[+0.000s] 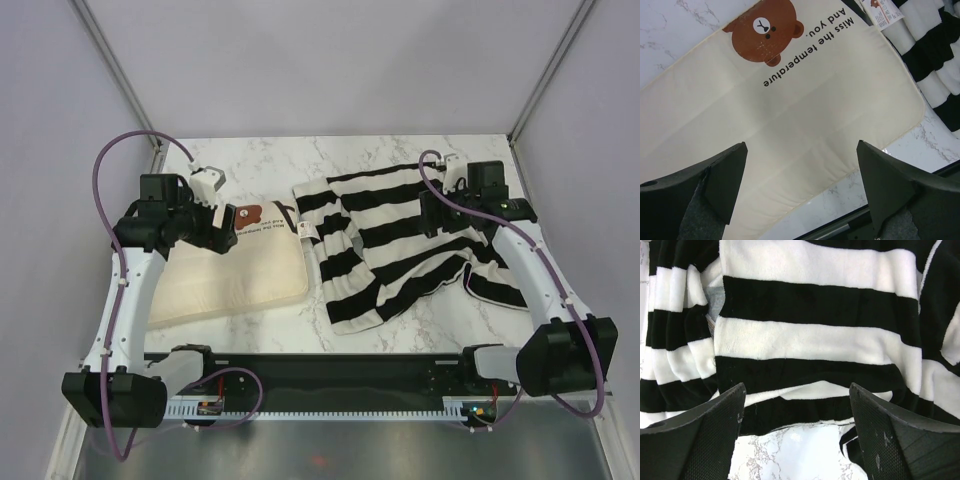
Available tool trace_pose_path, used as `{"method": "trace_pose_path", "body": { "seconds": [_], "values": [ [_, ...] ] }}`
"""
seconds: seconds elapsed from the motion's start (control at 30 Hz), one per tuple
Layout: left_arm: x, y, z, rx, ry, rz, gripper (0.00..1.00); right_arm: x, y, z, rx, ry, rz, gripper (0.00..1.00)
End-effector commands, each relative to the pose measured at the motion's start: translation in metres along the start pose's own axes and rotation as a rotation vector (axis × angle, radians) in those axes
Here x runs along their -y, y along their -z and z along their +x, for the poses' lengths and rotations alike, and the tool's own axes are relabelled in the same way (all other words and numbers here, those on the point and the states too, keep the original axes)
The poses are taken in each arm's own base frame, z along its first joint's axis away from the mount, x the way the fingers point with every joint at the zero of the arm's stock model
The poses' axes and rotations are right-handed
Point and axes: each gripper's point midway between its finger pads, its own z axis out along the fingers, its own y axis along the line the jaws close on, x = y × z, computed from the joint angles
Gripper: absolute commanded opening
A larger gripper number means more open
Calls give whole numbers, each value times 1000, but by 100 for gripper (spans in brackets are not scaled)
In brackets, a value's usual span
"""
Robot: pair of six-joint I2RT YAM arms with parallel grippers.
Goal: Put the pillow into the pillowcase
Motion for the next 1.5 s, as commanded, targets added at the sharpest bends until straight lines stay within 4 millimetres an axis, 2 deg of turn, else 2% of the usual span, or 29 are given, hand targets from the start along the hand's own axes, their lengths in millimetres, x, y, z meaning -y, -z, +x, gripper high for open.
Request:
{"method": "trace_pose_path", "body": {
  "seconds": [0.0, 0.17, 0.2, 0.27, 0.3, 0.33, 0.4, 0.43, 0.47, 0.5, 0.6, 0.63, 0.67, 0.7, 0.73, 0.8, 0.83, 0.97, 1.13, 1.33, 1.37, 1.47],
  "values": [
    [8, 6, -7, 27, -6, 43, 100, -4, -14, -4, -4, -10, -17, 87],
    [16, 10, -17, 9, 14, 103, 100, -25, -36, -10, -45, 51, -46, 83],
    [19, 11, -18, 10, 12, 115, 100, -38, -42, -12, -52, 81, -60, 82],
    [27, 13, -20, 14, 13, 159, 100, -45, -55, -14, -74, 102, -43, 81],
    [31, 16, -22, 15, 28, 184, 100, -55, -65, -11, -97, 123, -36, 80],
    [31, 14, -21, 10, 33, 186, 100, -65, -64, -16, -84, 135, -51, 79],
    [36, 17, -25, 11, 51, 214, 100, -75, -79, -18, -107, 151, -38, 77],
    [39, 19, -28, 19, 59, 227, 100, -88, -90, -13, -135, 159, -50, 75],
    [40, 19, -30, 24, 61, 236, 100, -92, -94, -20, -129, 168, -35, 74],
    [41, 19, -31, 25, 65, 240, 100, -105, -99, -19, -134, 190, -44, 70],
    [43, 18, -33, 22, 87, 255, 100, -115, -119, -20, -147, 225, 15, 66],
    [43, 16, -32, 16, 95, 260, 100, -125, -130, -14, -166, 247, 17, 65],
    [43, 16, -32, 12, 103, 260, 100, -129, -134, -18, -158, 247, 32, 64],
    [44, 15, -31, 9, 107, 261, 100, -128, -140, -19, -156, 261, 72, 62],
    [44, 15, -31, 8, 115, 261, 100, -128, -151, -12, -183, 269, 90, 61],
    [45, 15, -29, 6, 117, 262, 100, -124, -159, -17, -179, 277, 130, 61],
    [45, 15, -27, 3, 118, 258, 100, -122, -168, -10, -199, 283, 144, 61],
    [44, 16, -24, 6, 115, 246, 100, -113, -184, -7, -210, 297, 208, 59],
    [43, 15, -22, 5, 115, 236, 100, -101, -201, 11, -251, 323, 261, 51],
    [41, 13, -21, 7, 109, 227, 100, -88, -201, 10, -253, 308, 290, 29],
    [40, 12, -21, 8, 109, 221, 100, -86, -200, 9, -251, 302, 292, 20],
    [36, 9, -21, 9, 103, 206, 100, -79, -192, 3, -244, 278, 289, 8]
  ]
}}
